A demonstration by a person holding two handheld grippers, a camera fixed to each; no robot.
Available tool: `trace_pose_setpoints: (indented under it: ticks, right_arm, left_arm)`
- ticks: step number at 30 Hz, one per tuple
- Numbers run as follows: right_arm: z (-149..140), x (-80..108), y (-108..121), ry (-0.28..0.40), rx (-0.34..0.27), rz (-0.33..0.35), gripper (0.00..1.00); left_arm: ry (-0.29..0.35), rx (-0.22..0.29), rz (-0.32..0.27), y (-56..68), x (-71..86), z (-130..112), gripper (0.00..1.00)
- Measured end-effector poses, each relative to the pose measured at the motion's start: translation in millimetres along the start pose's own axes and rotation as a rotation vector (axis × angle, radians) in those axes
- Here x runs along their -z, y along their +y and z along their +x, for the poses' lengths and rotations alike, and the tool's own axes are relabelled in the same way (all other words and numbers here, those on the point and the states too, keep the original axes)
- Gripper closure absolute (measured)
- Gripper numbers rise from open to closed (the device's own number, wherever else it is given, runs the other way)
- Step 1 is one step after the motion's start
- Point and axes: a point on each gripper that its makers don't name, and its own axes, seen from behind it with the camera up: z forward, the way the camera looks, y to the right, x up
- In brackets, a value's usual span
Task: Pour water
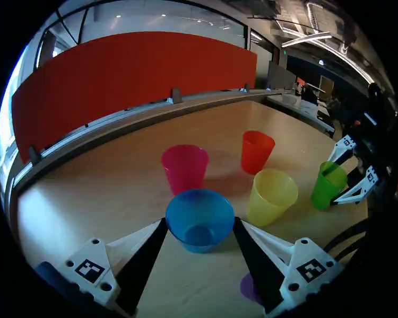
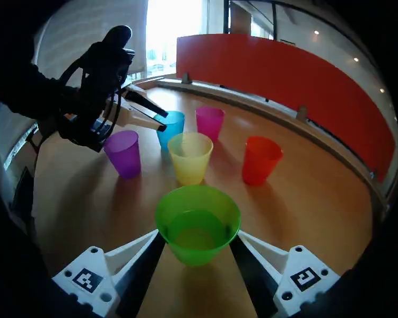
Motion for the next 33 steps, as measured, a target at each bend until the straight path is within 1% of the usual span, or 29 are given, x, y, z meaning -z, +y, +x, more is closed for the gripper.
trace_pose_setpoints:
  ticks: [8, 21, 25, 27, 30, 33]
  right_arm:
    - [-6.5, -8.4, 2.8, -0.014, 0.010, 0.000, 0.15]
    - [-19.4, -7.3, 3.1, -0.035, 0.017, 0.001, 0.15]
    - [-21.3, -6.3, 4.3, -0.040, 0.014, -0.006, 0.13]
    - [-20.4, -6.4, 4.7, -0.038, 0.012, -0.009, 0.09]
    - [-17.5, -4.3, 4.3, -0.031, 0.013, -0.008, 0.07]
    - [-19.3, -2.4, 4.0, -0.044, 0.019, -0.008, 0.06]
  left_arm:
    - [0.001, 0.003, -0.006, 0.6, -2.0, 1.6, 0.09]
    - [0.000, 0.004, -0.017, 4.2, -3.3, 2.5, 0.09]
    - [-0.003, 0.002, -0.019, 5.0, -3.4, 2.6, 0.09]
    - [-0.003, 0.001, -0.019, 5.5, -3.6, 2.8, 0.09]
    - [-0.002, 0.001, -0.018, 5.6, -3.5, 3.2, 0.10]
    - [0.001, 0.002, -0.018, 5.8, -3.6, 4.7, 0.09]
